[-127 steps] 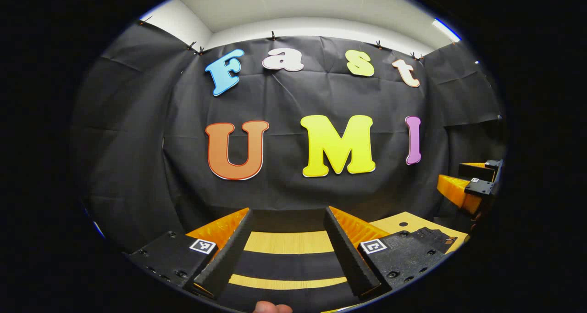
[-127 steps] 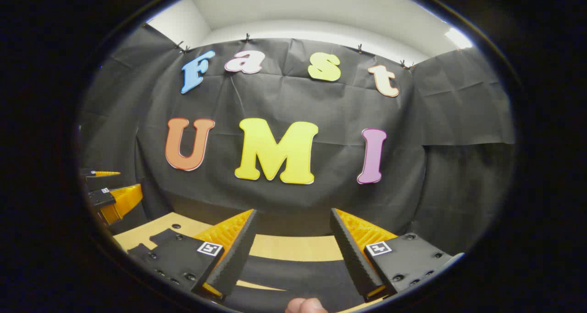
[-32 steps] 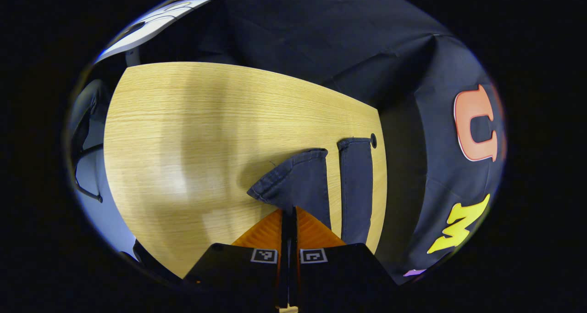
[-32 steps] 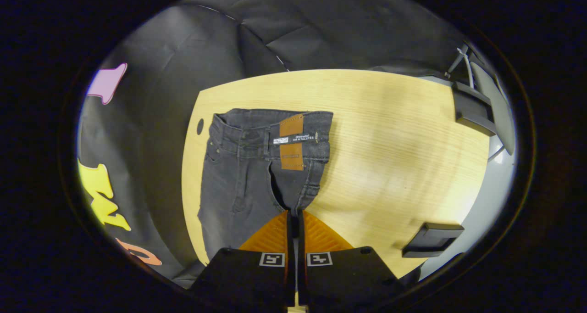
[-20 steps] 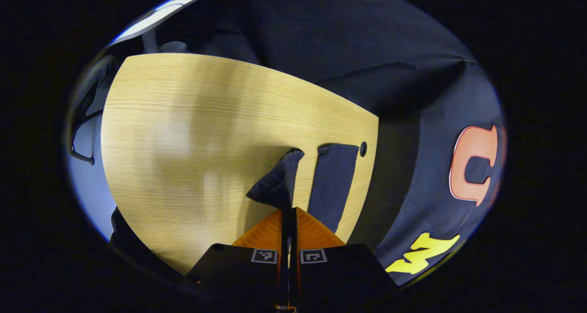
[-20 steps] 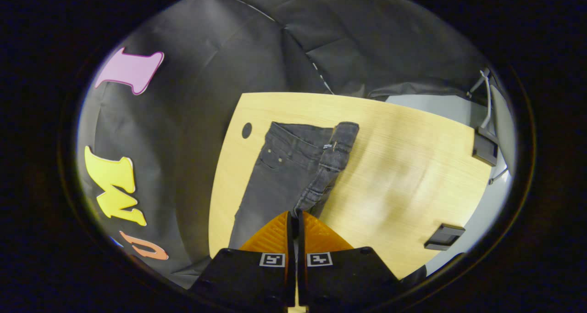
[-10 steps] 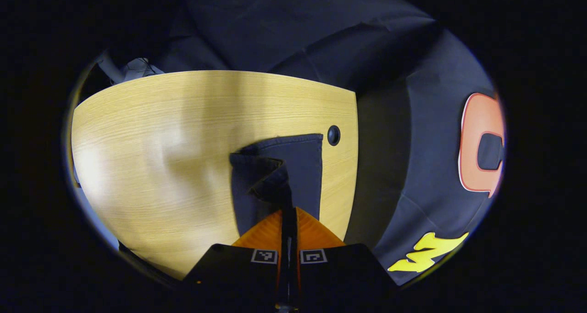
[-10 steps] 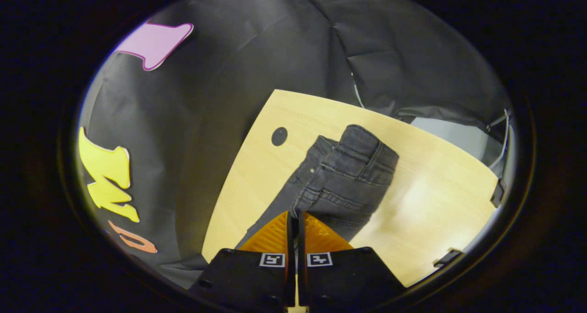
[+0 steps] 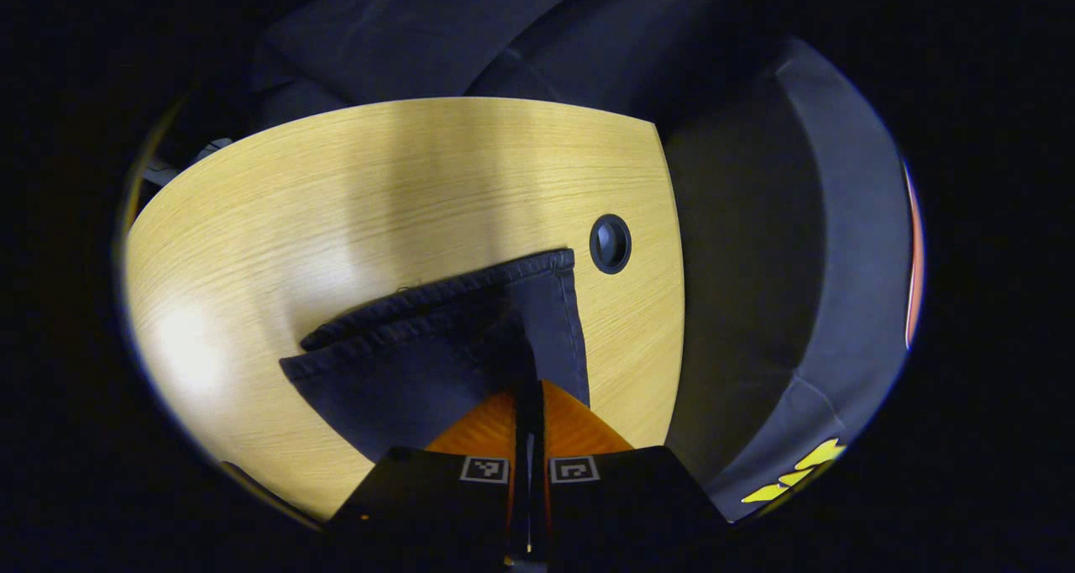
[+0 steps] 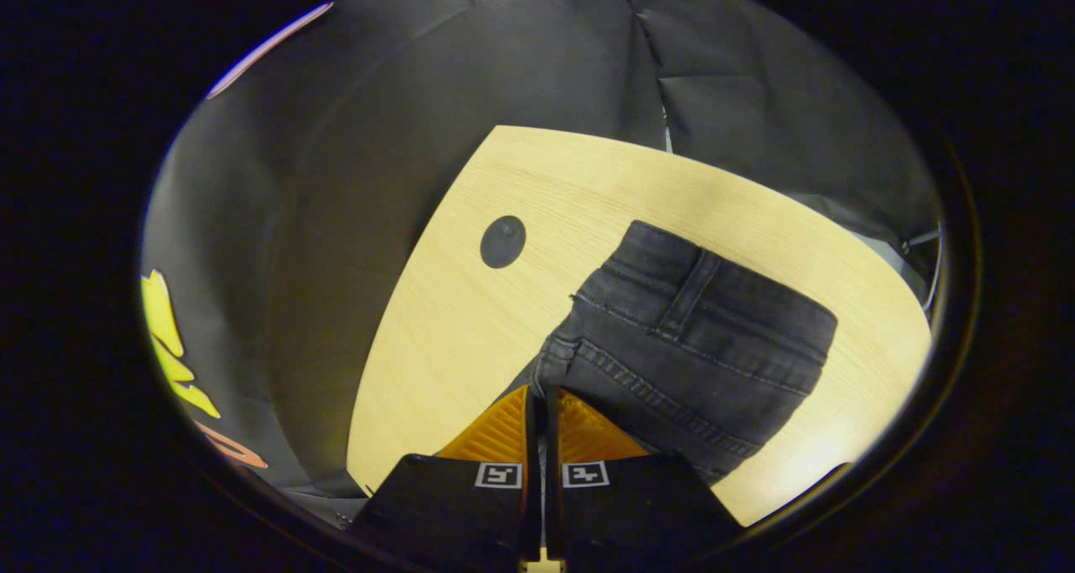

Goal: Grasp the waist and the cuffs of the jeans and fold them to make the two legs overlap; first hold the waist and fold one-third of the jeans toward the cuffs, then hold the cuffs and fold the remaining one-third in the same direction to finish folding.

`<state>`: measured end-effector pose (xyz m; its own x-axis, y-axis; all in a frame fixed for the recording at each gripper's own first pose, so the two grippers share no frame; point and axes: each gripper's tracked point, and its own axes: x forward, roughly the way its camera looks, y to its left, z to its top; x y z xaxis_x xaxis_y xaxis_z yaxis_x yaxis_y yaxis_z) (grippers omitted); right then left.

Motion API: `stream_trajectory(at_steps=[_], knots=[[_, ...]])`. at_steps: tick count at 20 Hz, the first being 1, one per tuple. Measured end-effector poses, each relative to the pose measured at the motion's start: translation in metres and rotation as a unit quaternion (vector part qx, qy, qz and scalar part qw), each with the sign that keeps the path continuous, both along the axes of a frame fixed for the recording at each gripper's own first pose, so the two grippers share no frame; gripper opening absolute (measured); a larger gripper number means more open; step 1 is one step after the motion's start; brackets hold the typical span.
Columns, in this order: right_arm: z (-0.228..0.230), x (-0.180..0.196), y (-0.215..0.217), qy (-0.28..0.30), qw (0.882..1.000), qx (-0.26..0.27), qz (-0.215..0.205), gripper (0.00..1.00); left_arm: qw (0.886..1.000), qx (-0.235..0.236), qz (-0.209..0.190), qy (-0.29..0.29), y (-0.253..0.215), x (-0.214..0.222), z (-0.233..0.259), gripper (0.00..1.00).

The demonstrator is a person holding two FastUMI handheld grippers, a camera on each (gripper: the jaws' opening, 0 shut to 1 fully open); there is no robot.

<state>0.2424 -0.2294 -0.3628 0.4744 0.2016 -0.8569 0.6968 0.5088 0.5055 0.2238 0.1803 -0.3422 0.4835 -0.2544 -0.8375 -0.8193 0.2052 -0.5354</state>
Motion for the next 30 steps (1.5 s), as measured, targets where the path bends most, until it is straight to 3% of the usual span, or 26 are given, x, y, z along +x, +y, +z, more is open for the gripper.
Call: stream_trajectory(at_steps=[4,6,7,9,10,11,12,13,14,15,21,23,26,28,30], knots=[[-0.015,0.005,-0.001,0.007,1.0,0.013,-0.001,0.0,1.0,-0.013,0.0,0.004,-0.002,0.006,-0.016,0.04],[-0.018,0.007,-0.001,0.004,1.0,0.019,-0.004,0.05,1.0,-0.018,0.005,-0.005,0.0,0.01,-0.015,0.05],[-0.017,0.008,0.0,0.003,1.0,0.021,-0.005,0.09,1.0,-0.016,0.003,-0.009,-0.001,0.011,-0.013,0.27],[-0.014,0.01,0.002,-0.003,1.0,0.03,-0.008,0.11,1.0,-0.01,-0.009,-0.019,-0.001,0.016,-0.008,0.32],[-0.011,0.009,0.002,-0.006,0.999,0.031,-0.006,0.15,1.0,-0.006,-0.019,-0.023,-0.003,0.017,-0.004,0.54],[-0.007,0.011,0.004,-0.018,0.999,0.033,0.0,0.24,0.999,0.006,-0.028,-0.023,-0.001,0.015,0.003,0.68],[-0.003,0.017,0.007,-0.031,0.999,0.037,0.004,0.41,0.999,0.017,-0.037,-0.024,-0.001,0.015,0.009,0.85],[0.004,0.021,0.009,-0.045,0.998,0.042,0.004,0.58,0.998,0.025,-0.046,-0.032,-0.004,0.016,0.017,0.86],[0.008,0.018,0.011,-0.048,0.998,0.035,0.005,0.75,0.997,0.034,-0.055,-0.037,-0.008,0.023,0.026,0.98],[0.011,0.016,0.01,-0.05,0.998,0.025,0.009,0.92,0.996,0.044,-0.066,-0.043,-0.007,0.022,0.033,0.87],[0.042,-0.006,0.009,-0.083,0.996,-0.024,0.032,0.92,0.986,0.11,-0.095,-0.078,0.002,0.014,0.081,0.87],[0.064,-0.022,0.009,-0.104,0.99,-0.068,0.06,0.92,0.97,0.175,-0.134,-0.106,0.0,0.007,0.107,0.87],[0.106,-0.055,0.006,-0.152,0.967,-0.169,0.116,0.93,0.926,0.274,-0.186,-0.18,-0.013,-0.005,0.159,0.87],[0.14,-0.078,0.009,-0.197,0.936,-0.246,0.155,0.93,0.883,0.342,-0.208,-0.245,-0.032,-0.015,0.201,0.88],[0.18,-0.105,0.017,-0.249,0.896,-0.319,0.185,0.93,0.836,0.404,-0.229,-0.292,-0.054,-0.035,0.236,0.88]])
